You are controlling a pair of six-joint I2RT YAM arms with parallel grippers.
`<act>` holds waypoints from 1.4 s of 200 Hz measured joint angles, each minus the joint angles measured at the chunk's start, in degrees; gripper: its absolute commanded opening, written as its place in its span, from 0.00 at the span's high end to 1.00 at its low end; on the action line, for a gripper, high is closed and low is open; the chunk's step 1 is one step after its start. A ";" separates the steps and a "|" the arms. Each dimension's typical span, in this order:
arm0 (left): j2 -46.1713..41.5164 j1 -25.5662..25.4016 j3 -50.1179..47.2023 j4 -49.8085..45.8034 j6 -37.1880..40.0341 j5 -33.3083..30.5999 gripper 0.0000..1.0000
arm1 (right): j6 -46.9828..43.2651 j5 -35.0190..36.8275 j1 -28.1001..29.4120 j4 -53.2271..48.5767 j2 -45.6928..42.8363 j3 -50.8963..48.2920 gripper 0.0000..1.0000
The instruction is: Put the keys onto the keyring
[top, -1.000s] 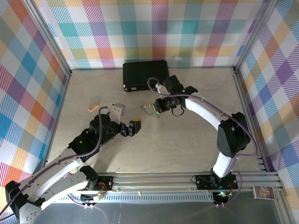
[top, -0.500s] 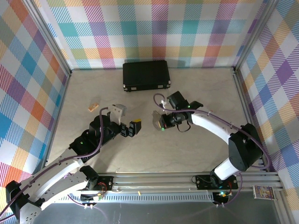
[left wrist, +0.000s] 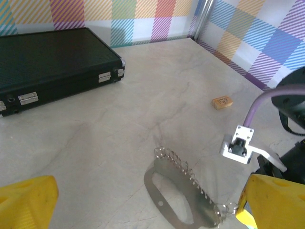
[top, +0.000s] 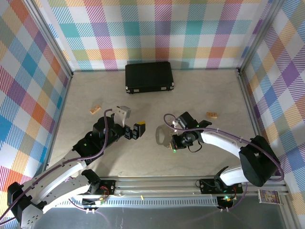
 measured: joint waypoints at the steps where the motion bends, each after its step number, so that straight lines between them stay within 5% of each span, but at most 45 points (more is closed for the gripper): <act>1: 0.00 0.00 0.00 0.00 0.00 0.02 0.00 | 0.04 -0.02 0.00 0.02 -0.02 -0.11 0.99; 160: -0.02 0.00 0.00 1.25 -0.63 -1.90 0.00 | 6.36 0.55 1.53 2.49 -11.15 -11.30 0.70; 256: -1.68 0.07 -0.72 -3.13 -7.15 -18.08 0.00 | -1.33 17.25 1.95 -0.50 -34.73 -7.32 0.05; 280: 0.26 1.27 -0.48 -6.40 -7.06 -22.69 0.00 | -5.03 22.58 1.27 -0.44 -35.95 -6.99 0.01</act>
